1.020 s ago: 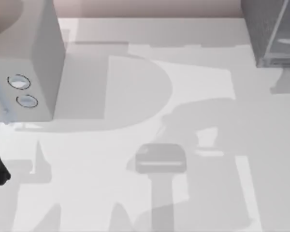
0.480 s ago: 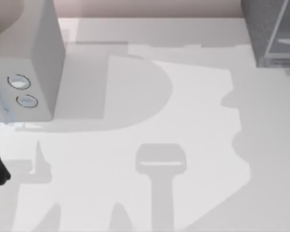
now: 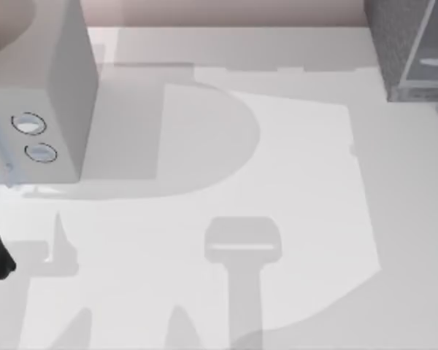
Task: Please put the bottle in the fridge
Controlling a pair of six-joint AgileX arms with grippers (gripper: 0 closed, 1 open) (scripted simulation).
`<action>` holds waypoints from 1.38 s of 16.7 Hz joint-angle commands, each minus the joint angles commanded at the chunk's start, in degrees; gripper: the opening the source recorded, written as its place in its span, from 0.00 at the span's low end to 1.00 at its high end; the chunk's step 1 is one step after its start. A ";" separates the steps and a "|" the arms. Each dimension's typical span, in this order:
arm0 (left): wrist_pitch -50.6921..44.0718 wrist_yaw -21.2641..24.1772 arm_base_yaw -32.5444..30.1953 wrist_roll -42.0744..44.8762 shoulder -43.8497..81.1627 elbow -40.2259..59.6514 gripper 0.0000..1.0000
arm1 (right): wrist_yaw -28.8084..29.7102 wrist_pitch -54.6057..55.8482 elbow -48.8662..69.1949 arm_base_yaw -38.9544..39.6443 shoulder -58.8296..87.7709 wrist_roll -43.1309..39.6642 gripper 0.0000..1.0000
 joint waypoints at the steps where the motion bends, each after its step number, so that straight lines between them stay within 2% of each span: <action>1: 0.00 0.00 0.00 0.00 0.00 0.00 1.00 | 0.00 -0.02 0.07 0.01 0.04 0.00 0.01; 23: 0.00 0.00 0.00 0.00 0.00 0.00 1.00 | 2.84 -12.78 27.46 2.46 14.42 -0.13 0.01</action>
